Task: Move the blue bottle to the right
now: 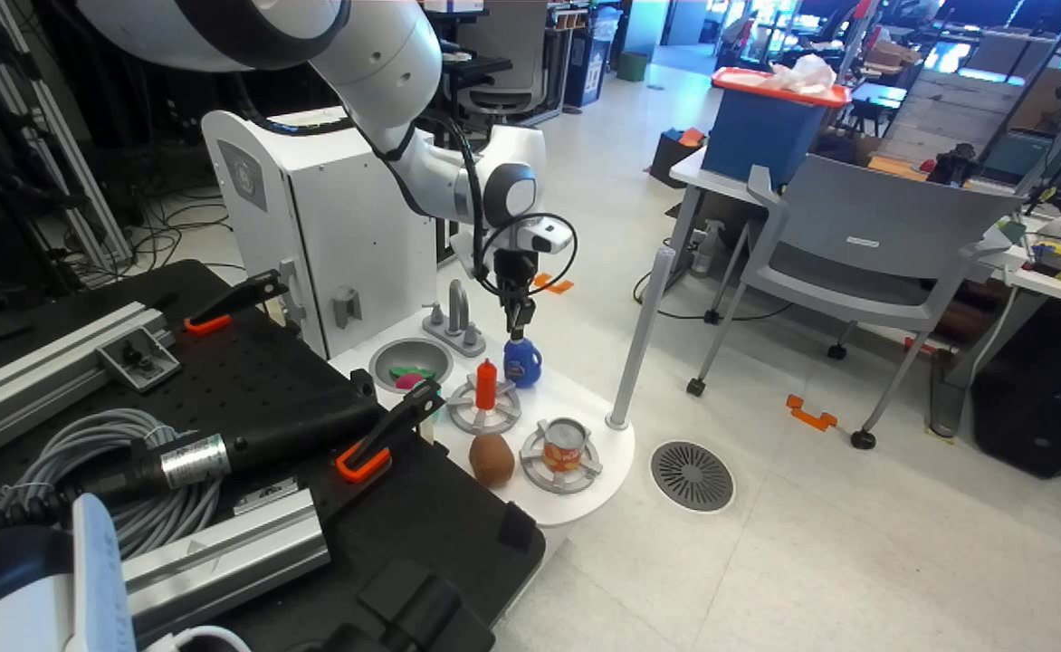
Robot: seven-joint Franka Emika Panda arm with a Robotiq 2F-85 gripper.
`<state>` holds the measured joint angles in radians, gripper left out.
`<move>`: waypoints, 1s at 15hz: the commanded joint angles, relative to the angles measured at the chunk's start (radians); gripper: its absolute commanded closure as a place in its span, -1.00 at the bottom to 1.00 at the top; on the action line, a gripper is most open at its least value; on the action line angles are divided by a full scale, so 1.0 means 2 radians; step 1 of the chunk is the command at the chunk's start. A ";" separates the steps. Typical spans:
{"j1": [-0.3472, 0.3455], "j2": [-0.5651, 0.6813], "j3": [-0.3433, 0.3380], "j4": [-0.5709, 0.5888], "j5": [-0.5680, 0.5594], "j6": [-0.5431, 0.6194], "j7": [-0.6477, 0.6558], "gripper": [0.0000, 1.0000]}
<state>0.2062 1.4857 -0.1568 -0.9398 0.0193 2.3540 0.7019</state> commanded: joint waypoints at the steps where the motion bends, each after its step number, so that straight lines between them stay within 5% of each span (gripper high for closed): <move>1: -0.006 0.000 0.002 0.021 -0.004 -0.014 0.010 0.88; 6: -0.035 0.012 0.002 0.060 0.008 -0.043 0.028 0.88; 15: -0.088 -0.001 0.028 0.031 0.038 -0.050 0.062 0.88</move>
<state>0.0558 1.4841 -0.1276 -0.8894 0.0682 2.2646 0.8043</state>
